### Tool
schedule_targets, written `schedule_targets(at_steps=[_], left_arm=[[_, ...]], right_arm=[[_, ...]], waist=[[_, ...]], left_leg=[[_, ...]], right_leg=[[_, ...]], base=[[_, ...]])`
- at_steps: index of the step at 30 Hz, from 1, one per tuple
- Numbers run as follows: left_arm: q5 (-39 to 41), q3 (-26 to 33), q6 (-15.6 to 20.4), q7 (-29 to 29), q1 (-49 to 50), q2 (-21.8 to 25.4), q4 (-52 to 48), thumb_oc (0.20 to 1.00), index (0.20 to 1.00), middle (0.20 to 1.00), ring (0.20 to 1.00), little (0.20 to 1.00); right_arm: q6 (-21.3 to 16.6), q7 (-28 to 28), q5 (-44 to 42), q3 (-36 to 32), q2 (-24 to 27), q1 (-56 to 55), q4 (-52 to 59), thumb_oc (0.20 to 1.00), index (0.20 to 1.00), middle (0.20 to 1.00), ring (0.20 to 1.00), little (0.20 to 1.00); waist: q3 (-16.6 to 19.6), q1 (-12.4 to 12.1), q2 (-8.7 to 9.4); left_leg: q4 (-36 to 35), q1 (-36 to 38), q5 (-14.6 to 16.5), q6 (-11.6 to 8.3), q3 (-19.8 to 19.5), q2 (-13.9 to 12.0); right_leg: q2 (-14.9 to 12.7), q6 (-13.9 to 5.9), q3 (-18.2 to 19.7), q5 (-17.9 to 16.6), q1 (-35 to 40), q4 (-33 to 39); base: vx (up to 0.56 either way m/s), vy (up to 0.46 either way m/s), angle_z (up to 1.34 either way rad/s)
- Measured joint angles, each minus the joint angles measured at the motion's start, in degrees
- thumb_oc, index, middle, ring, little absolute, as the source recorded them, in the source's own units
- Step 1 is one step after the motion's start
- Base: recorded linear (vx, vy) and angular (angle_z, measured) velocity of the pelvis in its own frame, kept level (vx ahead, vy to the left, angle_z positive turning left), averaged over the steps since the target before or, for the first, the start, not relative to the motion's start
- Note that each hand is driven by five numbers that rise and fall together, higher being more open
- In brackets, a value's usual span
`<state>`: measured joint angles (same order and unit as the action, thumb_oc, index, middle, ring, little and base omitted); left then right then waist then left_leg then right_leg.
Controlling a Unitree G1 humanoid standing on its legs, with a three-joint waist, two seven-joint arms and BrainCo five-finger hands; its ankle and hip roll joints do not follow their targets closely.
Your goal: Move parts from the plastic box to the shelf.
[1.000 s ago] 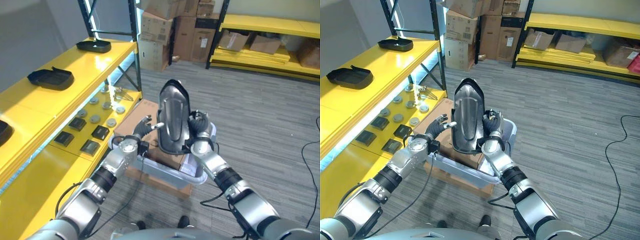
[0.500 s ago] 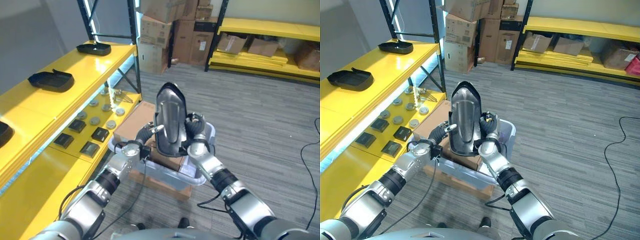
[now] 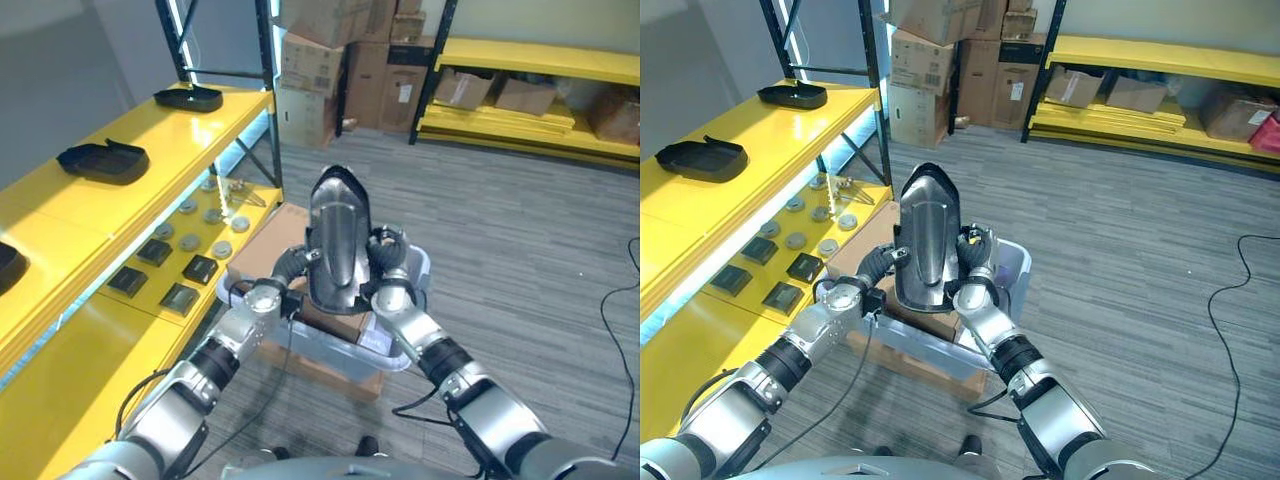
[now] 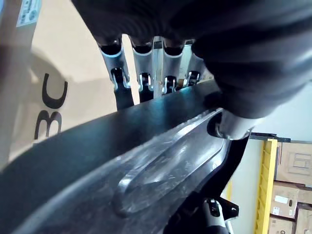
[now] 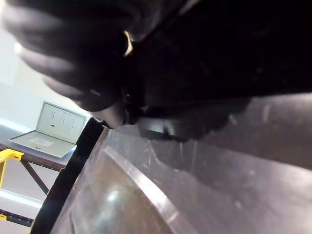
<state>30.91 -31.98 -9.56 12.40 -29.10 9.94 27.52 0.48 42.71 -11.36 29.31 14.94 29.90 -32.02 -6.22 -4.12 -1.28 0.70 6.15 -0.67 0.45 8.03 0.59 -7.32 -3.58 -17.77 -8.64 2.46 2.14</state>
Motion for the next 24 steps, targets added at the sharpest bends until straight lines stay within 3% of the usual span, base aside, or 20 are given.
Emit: schedule_targets(at_steps=[3, 4, 5, 6, 7, 24], left_arm=[[-0.9, -0.7, 0.0, 1.2, 0.0, 0.6, 0.0, 0.200, 0.200, 0.200, 0.200, 0.200], [-0.9, -0.7, 0.0, 1.4, 0.0, 0.8, 0.0, 0.200, 0.200, 0.200, 0.200, 0.200], [-1.0, -0.7, 0.0, 1.4, 0.0, 0.9, 0.0, 0.200, 0.200, 0.200, 0.200, 0.200], [-1.2, -0.7, 0.0, 1.5, 0.0, 0.9, 0.0, 0.200, 0.200, 0.200, 0.200, 0.200], [-1.4, -0.8, 0.0, 1.8, 0.0, 0.9, 0.0, 0.200, 0.200, 0.200, 0.200, 0.200], [-1.4, -0.9, -0.5, 5.1, 0.0, 1.6, 0.1, 0.200, 0.200, 0.200, 0.200, 0.200]], right_arm=[[0.0, 0.3, 0.0, 0.4, -0.6, 0.2, 0.1, 0.200, 0.200, 0.200, 0.200, 0.200], [0.0, 0.4, 0.0, 0.4, -0.8, 0.2, 0.1, 0.260, 0.260, 0.260, 0.260, 0.260], [0.0, 0.4, -0.1, 0.4, -1.0, 0.2, 0.1, 0.749, 0.749, 0.749, 0.749, 0.749], [0.0, 0.5, -0.2, 0.4, -1.0, 0.2, 0.1, 0.944, 0.944, 0.944, 0.944, 0.944], [0.0, 0.4, -0.6, 0.5, -1.0, 0.2, 0.1, 1.000, 1.000, 1.000, 1.000, 1.000], [-0.4, -0.7, -4.9, 1.1, -2.2, 0.2, 2.2, 1.000, 1.000, 1.000, 1.000, 1.000]], waist=[[0.0, 0.0, 0.01], [0.0, 0.0, 0.01], [0.0, 0.0, 0.01], [0.0, -0.1, 0.01], [0.0, -0.1, 0.03], [0.1, 0.7, 0.61]], left_leg=[[0.0, 0.0, 0.0, 0.00, 0.0, 0.0], [0.0, 0.0, 0.0, 0.00, 0.0, 0.0], [0.0, 0.0, 0.0, 0.00, 0.0, 0.0], [0.0, 0.0, 0.0, 0.00, 0.0, 0.0], [0.0, 0.0, 0.0, 0.00, 0.0, 0.0], [0.0, 0.2, 0.0, 0.00, 0.0, 0.0]], right_leg=[[0.0, 0.00, 0.0, 0.0, 0.0, 0.0], [0.0, 0.00, 0.0, 0.0, 0.0, 0.0], [0.0, 0.00, 0.0, 0.0, 0.0, 0.0], [0.0, -0.01, 0.0, 0.0, 0.0, 0.0], [0.0, -0.01, 0.0, 0.0, 0.0, 0.0], [0.0, -0.01, 0.0, 0.0, 0.2, 0.0]], base=[[0.00, 0.000, 0.00], [0.00, 0.000, 0.00], [0.00, 0.000, 0.00], [0.00, 0.000, 0.00], [0.00, 0.000, 0.00], [0.00, 0.000, 0.00]])
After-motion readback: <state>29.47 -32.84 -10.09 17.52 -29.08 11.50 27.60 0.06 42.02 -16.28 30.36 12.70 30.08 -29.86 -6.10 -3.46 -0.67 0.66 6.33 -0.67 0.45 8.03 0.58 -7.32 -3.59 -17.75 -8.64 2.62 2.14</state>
